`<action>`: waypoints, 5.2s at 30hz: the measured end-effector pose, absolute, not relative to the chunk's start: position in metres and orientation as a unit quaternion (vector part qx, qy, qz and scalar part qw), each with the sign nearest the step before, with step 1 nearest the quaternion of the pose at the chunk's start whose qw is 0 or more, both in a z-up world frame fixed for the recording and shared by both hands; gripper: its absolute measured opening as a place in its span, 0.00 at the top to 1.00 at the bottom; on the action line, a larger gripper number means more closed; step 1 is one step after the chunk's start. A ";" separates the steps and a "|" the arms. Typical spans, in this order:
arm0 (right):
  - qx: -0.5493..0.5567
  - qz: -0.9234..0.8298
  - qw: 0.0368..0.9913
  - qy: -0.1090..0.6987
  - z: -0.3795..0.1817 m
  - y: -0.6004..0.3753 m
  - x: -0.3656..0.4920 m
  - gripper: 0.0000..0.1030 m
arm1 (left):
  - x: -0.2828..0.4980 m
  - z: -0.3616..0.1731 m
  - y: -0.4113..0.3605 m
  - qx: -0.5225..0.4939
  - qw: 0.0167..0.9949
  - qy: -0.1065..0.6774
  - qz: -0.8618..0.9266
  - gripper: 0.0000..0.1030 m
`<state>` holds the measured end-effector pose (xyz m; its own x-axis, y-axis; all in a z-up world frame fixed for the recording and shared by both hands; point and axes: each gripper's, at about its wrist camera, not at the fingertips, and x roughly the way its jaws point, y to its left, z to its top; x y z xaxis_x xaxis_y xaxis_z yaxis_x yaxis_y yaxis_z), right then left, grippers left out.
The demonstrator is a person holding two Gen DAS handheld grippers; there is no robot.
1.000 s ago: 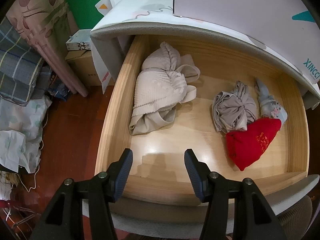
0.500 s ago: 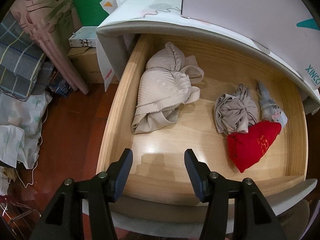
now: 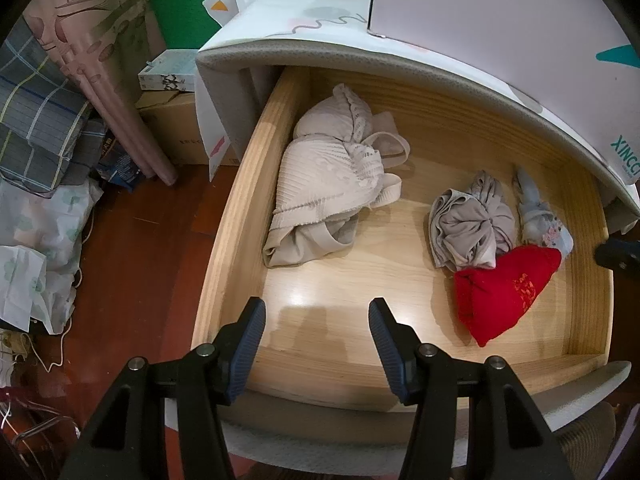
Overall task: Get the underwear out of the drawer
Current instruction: 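Move the right gripper back into the drawer to the pale blue floral bundle, then close the right gripper on the pale blue floral bundle, then move the left gripper down into the drawer to the red bundle, then close the left gripper on the red bundle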
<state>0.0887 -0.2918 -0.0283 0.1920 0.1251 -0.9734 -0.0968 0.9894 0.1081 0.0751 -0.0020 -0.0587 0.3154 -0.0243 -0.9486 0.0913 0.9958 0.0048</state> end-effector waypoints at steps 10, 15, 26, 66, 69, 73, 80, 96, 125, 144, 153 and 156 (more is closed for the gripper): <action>-0.039 0.089 0.781 0.617 -0.063 -0.277 0.102 0.65 | 0.076 -0.061 -0.003 0.025 0.808 0.587 -0.039 0.47; -0.089 0.086 0.782 0.611 -0.077 -0.269 0.102 0.64 | 0.076 -0.061 -0.004 0.025 0.806 0.589 -0.039 0.47; -0.147 0.083 0.738 0.653 -0.105 -0.256 0.104 0.80 | 0.077 -0.062 -0.003 0.021 0.806 0.591 -0.040 0.47; -0.112 0.056 0.672 0.730 -0.127 -0.255 0.110 0.46 | 0.078 -0.061 -0.005 0.020 0.805 0.591 -0.047 0.47; -0.102 0.071 0.673 0.729 -0.131 -0.241 0.116 0.61 | 0.077 -0.062 -0.006 0.022 0.806 0.590 -0.047 0.47; -0.093 0.083 0.668 0.734 -0.129 -0.240 0.110 0.68 | 0.076 -0.062 -0.007 0.025 0.806 0.590 -0.048 0.47; -0.096 0.114 0.653 0.743 -0.123 -0.246 0.107 0.69 | 0.072 -0.059 -0.015 0.046 0.811 0.581 -0.056 0.47; -0.035 0.063 0.646 0.760 -0.139 -0.309 0.112 0.72 | 0.069 -0.054 -0.066 0.171 0.781 0.565 -0.203 0.47; 0.002 0.016 0.660 0.751 -0.157 -0.313 0.087 0.75 | 0.087 -0.103 -0.159 0.309 0.662 0.609 -0.308 0.46; 0.006 0.018 0.666 0.746 -0.150 -0.307 0.088 0.75 | 0.133 -0.125 -0.114 0.162 0.659 0.699 -0.228 0.33; 0.005 0.017 0.668 0.744 -0.147 -0.305 0.089 0.75 | 0.151 -0.125 -0.048 0.053 0.668 0.728 -0.145 0.33; 0.005 0.016 0.668 0.744 -0.147 -0.305 0.089 0.75 | 0.152 -0.123 -0.037 0.025 0.674 0.726 -0.136 0.33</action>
